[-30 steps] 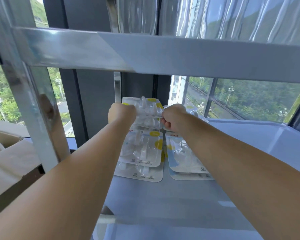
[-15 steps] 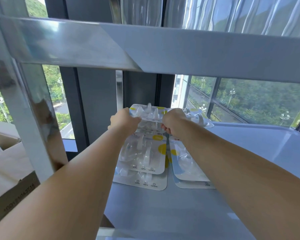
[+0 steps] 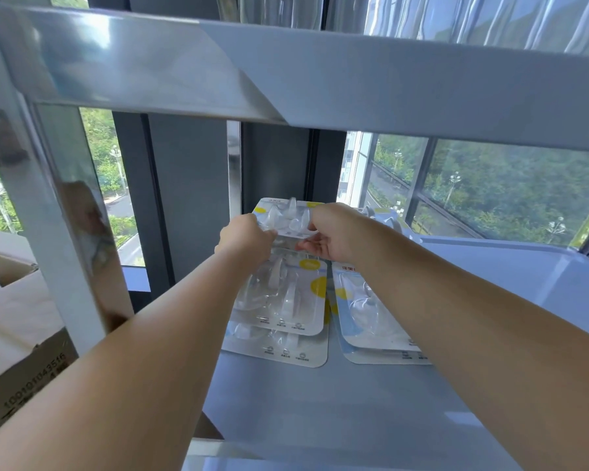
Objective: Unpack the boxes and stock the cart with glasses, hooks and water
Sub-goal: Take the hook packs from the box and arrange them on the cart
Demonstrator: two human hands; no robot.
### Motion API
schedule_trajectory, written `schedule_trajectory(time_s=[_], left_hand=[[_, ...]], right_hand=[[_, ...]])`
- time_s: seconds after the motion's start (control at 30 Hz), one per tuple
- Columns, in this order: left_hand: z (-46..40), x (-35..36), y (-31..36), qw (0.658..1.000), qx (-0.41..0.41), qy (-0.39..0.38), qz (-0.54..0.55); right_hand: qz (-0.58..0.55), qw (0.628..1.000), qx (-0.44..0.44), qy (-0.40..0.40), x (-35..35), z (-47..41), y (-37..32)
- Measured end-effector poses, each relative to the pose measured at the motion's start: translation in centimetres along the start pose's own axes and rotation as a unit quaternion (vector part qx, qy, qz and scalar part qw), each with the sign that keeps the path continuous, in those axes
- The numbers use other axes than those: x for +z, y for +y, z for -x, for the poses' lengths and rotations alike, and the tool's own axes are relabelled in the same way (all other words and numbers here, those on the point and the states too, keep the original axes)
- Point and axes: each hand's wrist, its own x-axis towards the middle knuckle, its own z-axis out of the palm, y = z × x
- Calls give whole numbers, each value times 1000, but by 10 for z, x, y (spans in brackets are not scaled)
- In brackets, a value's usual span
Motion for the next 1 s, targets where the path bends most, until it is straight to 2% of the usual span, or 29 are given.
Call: schedule_trajectory(time_s=[0.3, 0.43, 0.5, 0.6, 0.67, 0.73, 1.0], left_hand=[[-2, 1, 1, 1000, 15, 7, 16], [5, -4, 4, 998, 21, 36, -38], [20, -8, 6, 991, 41, 56, -117], [45, -15, 10, 947, 145, 71, -279], [63, -20, 14, 930, 191, 53, -310], [81, -30, 18, 932, 193, 17, -307], [163, -85, 39, 945, 151, -137, -255]], right_hand=[[6, 1000, -24, -11, 6, 14, -3], [29, 1000, -3, 5, 9, 24, -4], [129, 989, -61, 50, 10, 26, 2], [343, 916, -175, 114, 14, 45, 14], [427, 874, -196, 128, 18, 63, 20], [465, 854, -194, 128, 24, 80, 22], [506, 847, -141, 80, 22, 163, 23]])
